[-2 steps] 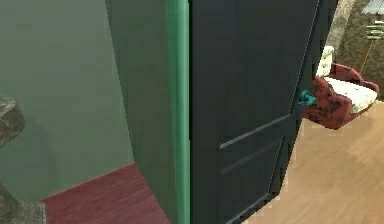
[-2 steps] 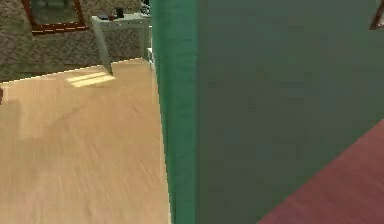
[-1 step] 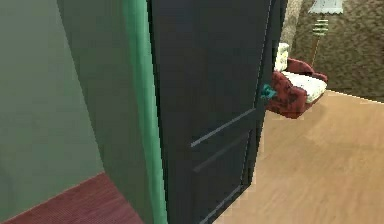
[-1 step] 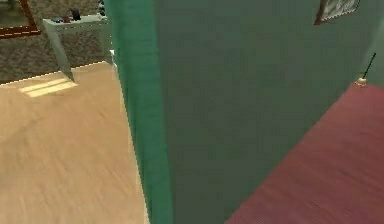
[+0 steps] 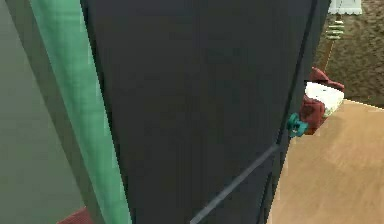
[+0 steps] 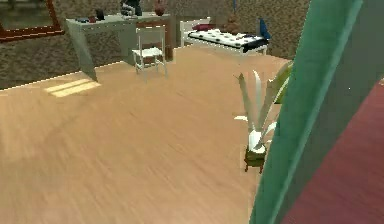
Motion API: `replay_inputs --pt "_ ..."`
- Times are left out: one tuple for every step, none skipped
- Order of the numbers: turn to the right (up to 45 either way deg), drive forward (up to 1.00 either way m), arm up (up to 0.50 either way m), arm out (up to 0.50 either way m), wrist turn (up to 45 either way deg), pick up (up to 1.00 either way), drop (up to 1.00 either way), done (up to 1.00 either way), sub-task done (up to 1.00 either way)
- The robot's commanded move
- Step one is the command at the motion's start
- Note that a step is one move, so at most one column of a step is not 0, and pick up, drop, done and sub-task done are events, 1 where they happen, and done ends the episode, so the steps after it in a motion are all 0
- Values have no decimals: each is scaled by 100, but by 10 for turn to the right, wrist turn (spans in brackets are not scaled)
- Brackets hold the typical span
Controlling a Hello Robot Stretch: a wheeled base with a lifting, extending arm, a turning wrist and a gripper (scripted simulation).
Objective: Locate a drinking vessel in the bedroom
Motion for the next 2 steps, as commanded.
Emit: replay_inputs --pt "420 0 0 0 0 0 0 0 0" --pt "0 30 0 0 0 0 0 0 0"
